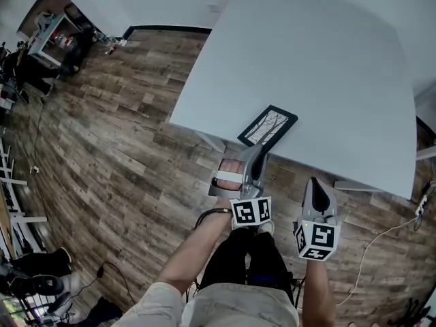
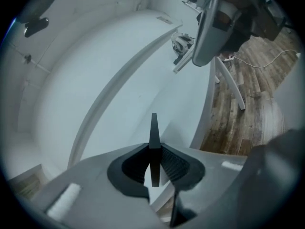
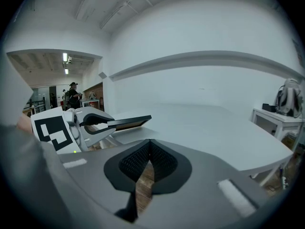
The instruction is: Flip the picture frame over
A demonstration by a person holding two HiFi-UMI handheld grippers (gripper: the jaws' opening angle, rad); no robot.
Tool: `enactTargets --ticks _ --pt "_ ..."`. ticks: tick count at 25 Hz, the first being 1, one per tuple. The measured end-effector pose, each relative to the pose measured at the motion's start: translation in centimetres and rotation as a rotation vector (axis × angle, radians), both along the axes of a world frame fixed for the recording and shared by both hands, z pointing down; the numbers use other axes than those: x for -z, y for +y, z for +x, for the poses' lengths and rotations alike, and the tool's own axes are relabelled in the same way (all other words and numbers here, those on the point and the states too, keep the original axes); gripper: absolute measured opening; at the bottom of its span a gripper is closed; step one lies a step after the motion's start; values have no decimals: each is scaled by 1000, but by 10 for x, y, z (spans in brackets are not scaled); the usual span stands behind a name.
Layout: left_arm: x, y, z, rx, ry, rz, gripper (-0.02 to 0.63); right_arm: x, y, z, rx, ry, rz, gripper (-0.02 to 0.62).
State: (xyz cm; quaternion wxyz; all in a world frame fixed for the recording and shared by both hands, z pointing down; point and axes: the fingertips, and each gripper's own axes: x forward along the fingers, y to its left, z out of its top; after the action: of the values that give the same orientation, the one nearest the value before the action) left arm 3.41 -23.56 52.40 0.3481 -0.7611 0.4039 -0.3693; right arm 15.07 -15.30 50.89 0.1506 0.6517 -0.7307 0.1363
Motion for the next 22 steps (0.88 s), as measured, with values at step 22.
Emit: enactTargets --ticks 22 --pt "-55 0 12 -81 -397 44 103 -4 -1 -5 6 -2 -11 25"
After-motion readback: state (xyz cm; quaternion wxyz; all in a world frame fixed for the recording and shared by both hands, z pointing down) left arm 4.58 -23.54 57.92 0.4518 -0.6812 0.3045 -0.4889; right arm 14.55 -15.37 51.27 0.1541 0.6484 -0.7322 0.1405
